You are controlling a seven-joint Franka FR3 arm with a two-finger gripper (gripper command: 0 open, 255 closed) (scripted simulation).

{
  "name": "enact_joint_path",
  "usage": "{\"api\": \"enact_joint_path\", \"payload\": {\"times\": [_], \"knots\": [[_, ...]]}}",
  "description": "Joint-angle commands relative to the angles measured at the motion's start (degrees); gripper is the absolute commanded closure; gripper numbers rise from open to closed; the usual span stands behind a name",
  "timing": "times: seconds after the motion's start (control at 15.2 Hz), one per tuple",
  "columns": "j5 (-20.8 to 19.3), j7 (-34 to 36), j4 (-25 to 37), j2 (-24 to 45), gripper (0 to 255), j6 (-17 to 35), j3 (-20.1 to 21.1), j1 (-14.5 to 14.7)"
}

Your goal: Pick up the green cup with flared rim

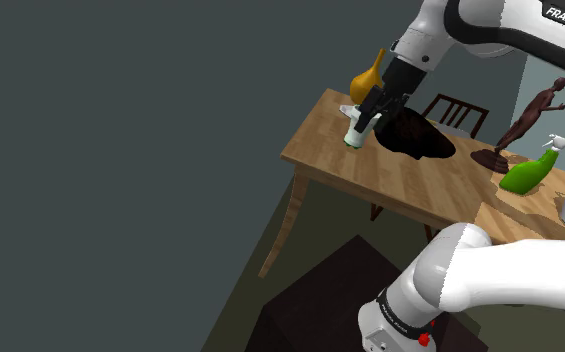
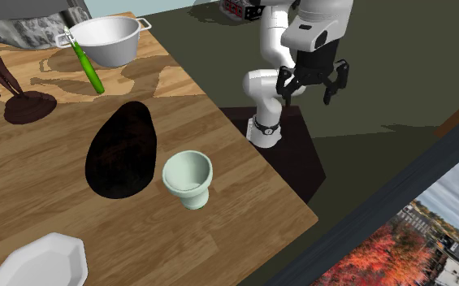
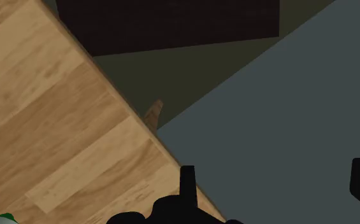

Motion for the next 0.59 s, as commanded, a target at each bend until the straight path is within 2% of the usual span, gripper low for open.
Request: {"api": "enact_joint_path", "payload": {"times": [0.0, 0.53], "knots": [[0.0, 0.0, 0.0, 0.0, 0, 0.0, 0.0, 0.0], [-7.7, -6.3, 6.9, 13.2, 0, 3.2, -4.7, -2.4]]}}
